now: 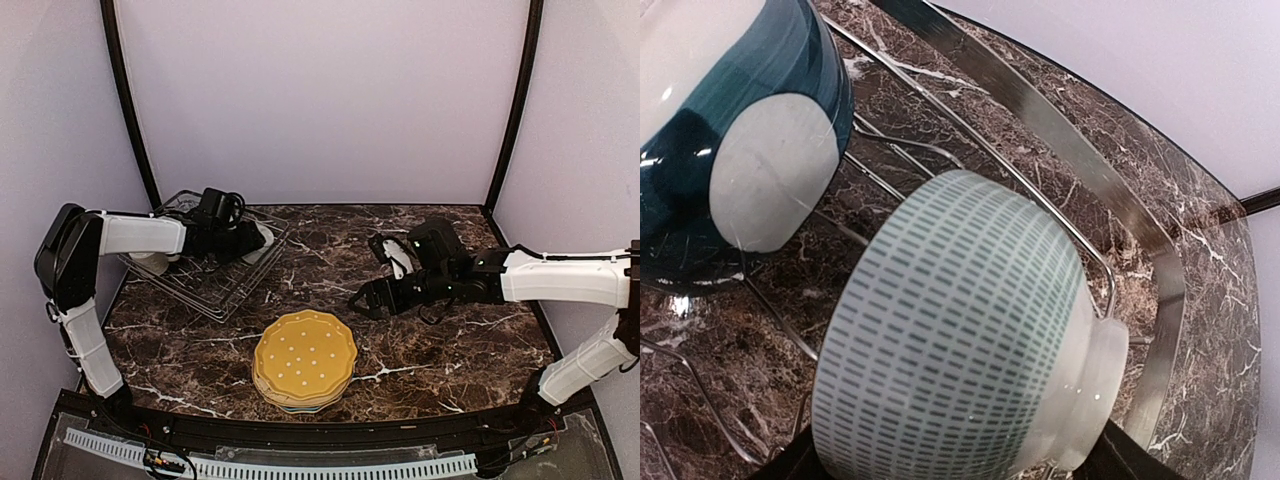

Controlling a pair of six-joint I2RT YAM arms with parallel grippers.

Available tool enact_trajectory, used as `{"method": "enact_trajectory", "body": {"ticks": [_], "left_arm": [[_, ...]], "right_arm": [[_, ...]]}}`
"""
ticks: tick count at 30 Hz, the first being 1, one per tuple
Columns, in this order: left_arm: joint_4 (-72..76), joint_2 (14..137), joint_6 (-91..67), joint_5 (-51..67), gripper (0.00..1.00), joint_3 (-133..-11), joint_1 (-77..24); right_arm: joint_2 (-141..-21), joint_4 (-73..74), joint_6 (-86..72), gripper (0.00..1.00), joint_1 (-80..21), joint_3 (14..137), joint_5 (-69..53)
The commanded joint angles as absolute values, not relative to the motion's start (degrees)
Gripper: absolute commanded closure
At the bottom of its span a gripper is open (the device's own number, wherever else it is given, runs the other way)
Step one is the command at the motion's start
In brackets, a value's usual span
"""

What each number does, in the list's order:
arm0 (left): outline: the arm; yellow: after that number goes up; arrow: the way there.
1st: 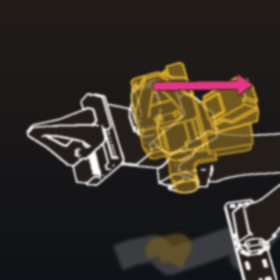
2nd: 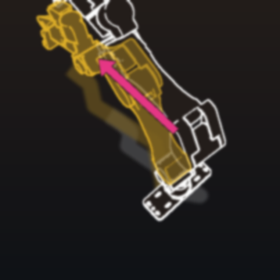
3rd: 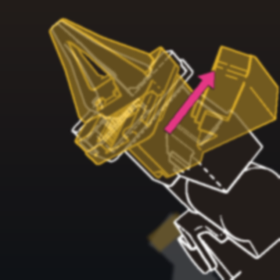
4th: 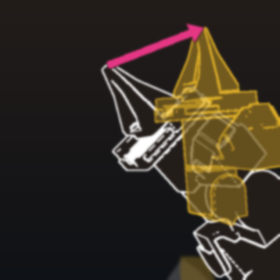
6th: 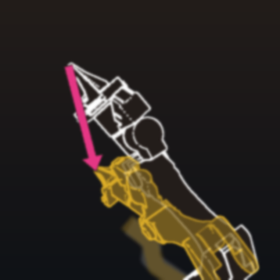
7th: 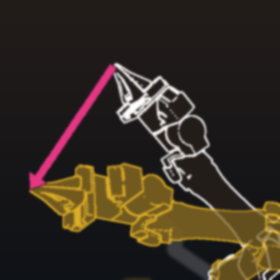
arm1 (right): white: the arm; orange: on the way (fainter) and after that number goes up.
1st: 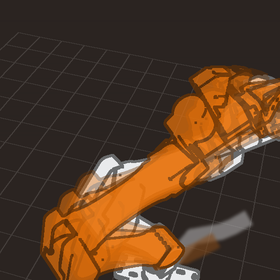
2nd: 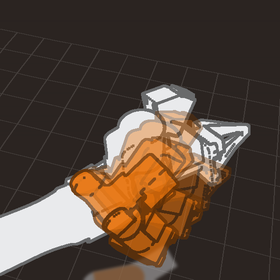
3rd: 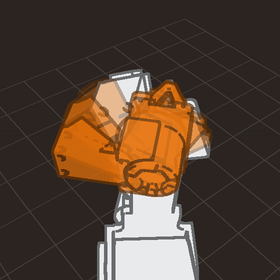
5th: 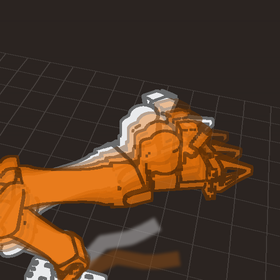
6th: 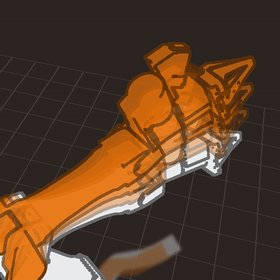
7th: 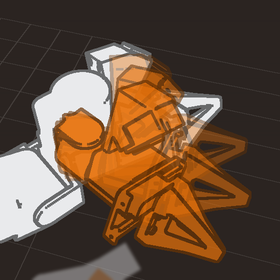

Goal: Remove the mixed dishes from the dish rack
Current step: Grab the bowl from the dish rack.

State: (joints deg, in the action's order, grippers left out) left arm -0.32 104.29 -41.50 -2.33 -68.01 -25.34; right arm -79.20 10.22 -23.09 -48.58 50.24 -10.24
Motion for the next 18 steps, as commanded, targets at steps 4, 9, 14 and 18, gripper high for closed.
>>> {"method": "enact_trajectory", "body": {"ticks": [4,9,14,18], "left_arm": [[-2.78,98.09,-39.82,-5.29,0.50,-67.68,-24.87],[-2.79,94.91,-40.06,-3.71,0.54,-66.70,-24.87],[-2.99,90.31,-40.88,-0.56,0.57,-65.99,-24.87],[-0.58,86.24,-42.41,5.42,0.59,-64.37,-24.87]], "right_arm": [[-80.22,9.34,-23.63,0.01,-48.16,50.69,-10.73],[-79.24,7.23,-24.38,0.01,-48.15,49.12,-11.33],[-79.76,7.77,-24.29,0.01,-48.08,50.04,-11.62],[-79.35,5.06,-25.24,0.01,-48.08,49.16,-13.74]]}}
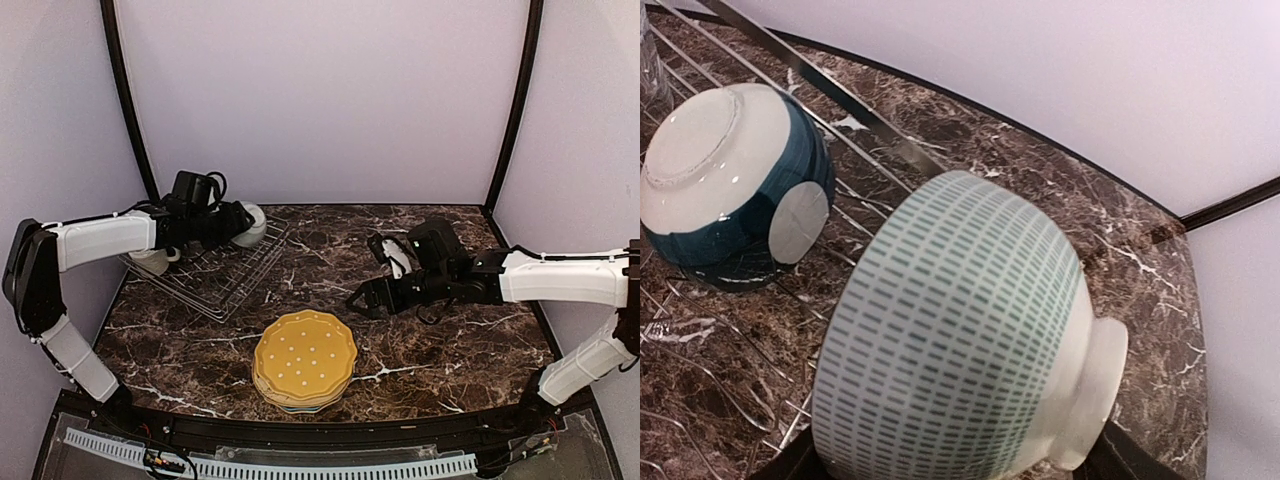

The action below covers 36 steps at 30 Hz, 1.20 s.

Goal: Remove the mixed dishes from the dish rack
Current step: Grab the bowl from the dish rack, then pass from the left arm to the right

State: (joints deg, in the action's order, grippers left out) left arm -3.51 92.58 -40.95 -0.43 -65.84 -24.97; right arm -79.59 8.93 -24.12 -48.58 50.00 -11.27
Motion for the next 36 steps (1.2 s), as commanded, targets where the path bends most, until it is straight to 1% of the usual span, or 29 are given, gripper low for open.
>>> {"method": "enact_trajectory", "body": {"ticks": [1,4,5,9,14,16,22,26,31,33,36], "left_arm": [[0.54,85.02,-42.87,7.97,0.59,-63.46,-24.87],[6.34,83.34,-45.99,14.62,0.59,-61.73,-24.87],[7.78,83.11,-46.77,19.12,0.59,-60.96,-24.87],[21.70,83.84,-52.44,31.77,0.60,-58.93,-25.88],[34.82,86.83,-58.82,41.63,0.60,-57.15,-31.89],[40.05,87.98,-60.90,43.21,0.61,-56.53,-34.36],[48.61,91.95,-64.15,43.36,0.64,-56.56,-40.17],[57.48,96.54,-70.92,43.84,0.65,-56.94,-42.85],[68.59,102.29,-78.70,44.43,0.68,-57.46,-45.37],[70.69,104.19,-80.06,44.32,0.69,-57.58,-46.09],[69.19,104.52,-79.37,44.61,0.70,-58.40,-47.01]], "right_arm": [[-79.10,3.44,-25.61,0.01,-47.93,48.62,-14.90],[-78.76,-0.42,-27.38,0.01,-46.60,47.62,-19.27],[-78.75,-2.16,-28.13,0.01,-45.88,47.44,-20.80],[-79.11,-10.97,-32.43,0.01,-44.02,45.57,-27.47],[-79.64,-23.48,-40.31,0.01,-41.37,43.07,-35.44],[-79.77,-27.44,-43.29,0.01,-40.19,42.30,-37.56],[-79.06,-50.65,-53.16,0.01,-36.78,34.18,-41.38],[-80.09,-65.23,-58.61,0.02,-36.19,30.71,-43.54],[-80.70,-76.52,-62.16,0.10,-36.21,28.27,-44.05],[-80.41,-76.80,-62.20,0.18,-36.21,28.00,-43.72],[-79.89,-74.29,-60.82,0.31,-36.09,28.55,-43.17]]}}
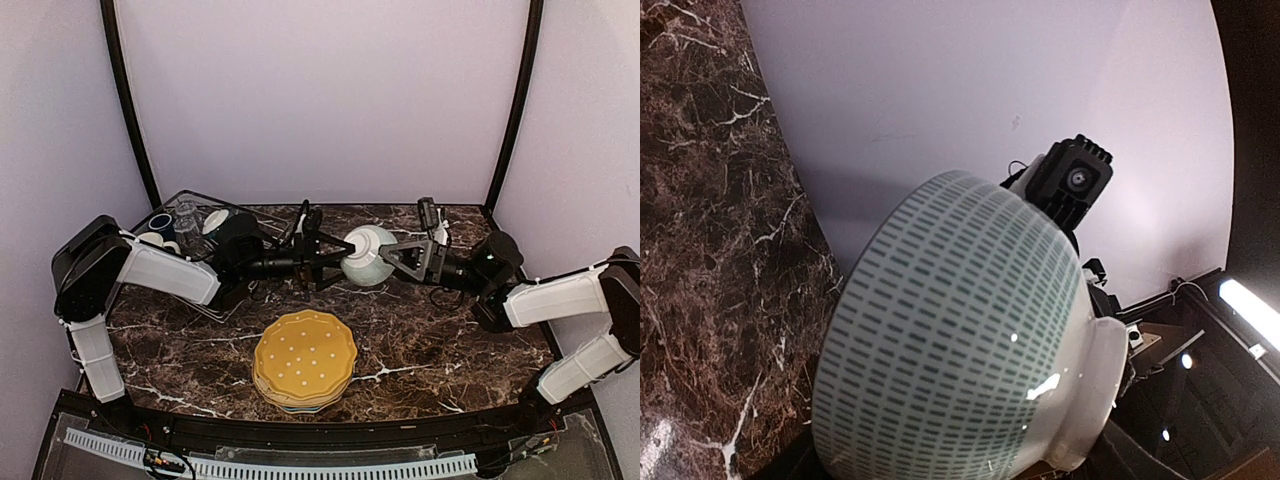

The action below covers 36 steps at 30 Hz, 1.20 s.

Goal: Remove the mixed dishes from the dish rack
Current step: Pass from the left arm to the right, then place the bowl at the corner of the board.

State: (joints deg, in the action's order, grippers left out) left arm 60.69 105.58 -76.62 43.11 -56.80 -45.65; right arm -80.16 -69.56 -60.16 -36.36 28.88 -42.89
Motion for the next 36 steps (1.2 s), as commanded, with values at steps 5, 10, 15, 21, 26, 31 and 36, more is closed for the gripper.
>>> {"method": "enact_trajectory", "body": {"ticks": [5,10,15,21,26,31,36], "left_arm": [[66.67,104.32,-76.82,45.29,0.70,-57.82,-47.37],[66.29,104.53,-76.23,45.05,0.68,-56.74,-47.26],[62.45,104.07,-73.51,44.39,0.47,-55.60,-46.95],[58.55,101.93,-72.32,41.59,0.03,-50.33,-43.08],[54.79,99.26,-68.93,42.63,0.01,-48.25,-40.41],[34.67,92.50,-54.62,40.13,0.01,-50.69,-39.01],[10.03,85.15,-38.87,29.87,0.01,-58.74,-38.86]], "right_arm": [[-79.71,-75.38,-61.05,0.59,-36.12,28.12,-43.82],[-79.96,-77.00,-61.56,0.93,-36.08,28.31,-44.77],[-79.16,-76.42,-60.78,1.00,-35.97,27.29,-44.96],[-72.04,-59.21,-52.39,1.00,-35.07,27.50,-41.83],[-62.50,-40.45,-43.05,1.00,-34.94,28.18,-35.95],[-59.72,-5.17,-30.31,1.00,-35.15,36.14,-21.77],[-63.90,13.54,-25.15,1.00,-37.46,41.18,-15.22]]}}
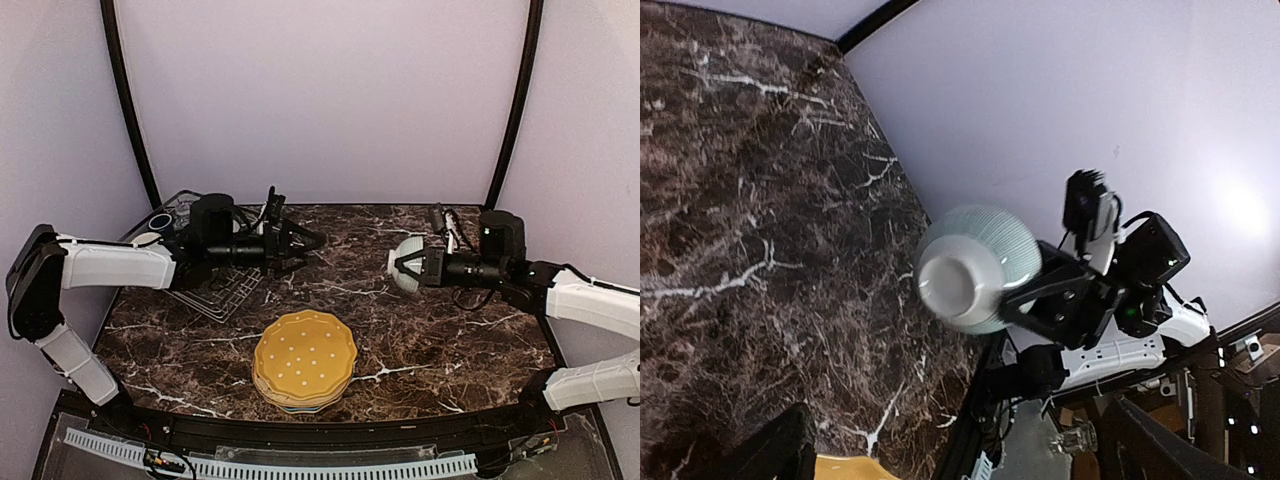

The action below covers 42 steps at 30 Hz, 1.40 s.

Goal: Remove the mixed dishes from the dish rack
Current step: Place the bowl at the corner of the board.

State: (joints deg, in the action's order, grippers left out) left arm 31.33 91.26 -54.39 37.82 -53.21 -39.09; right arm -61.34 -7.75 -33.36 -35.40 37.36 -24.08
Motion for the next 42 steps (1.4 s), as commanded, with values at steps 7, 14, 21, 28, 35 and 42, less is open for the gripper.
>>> {"method": "enact_trajectory", "body": {"ticks": [7,14,21,28,35,42], "left_arm": [[-5.30,79.47,-30.39,15.78,0.01,-62.36,-38.49],[-9.44,76.87,-27.24,9.90,0.01,-62.49,-37.20],[-11.34,76.10,-25.67,7.38,0.01,-62.24,-36.92],[-13.05,74.38,-24.76,6.17,0.01,-62.18,-36.82],[-14.66,72.42,-24.57,5.25,0.01,-61.13,-36.83],[-17.05,71.38,-23.06,2.56,0.01,-61.24,-36.74]], "right_arm": [[-76.40,36.01,-20.87,1.00,-52.60,53.19,-0.43],[-85.26,44.50,-18.46,1.00,-66.99,58.97,3.17],[-90.84,43.74,-18.60,1.00,-73.30,59.38,2.12],[-97.06,43.44,-17.72,0.88,-76.29,61.32,2.90],[-93.79,42.08,-17.14,0.54,-76.32,62.03,2.66],[-85.92,38.20,-17.85,0.25,-76.06,60.43,6.52]]}}
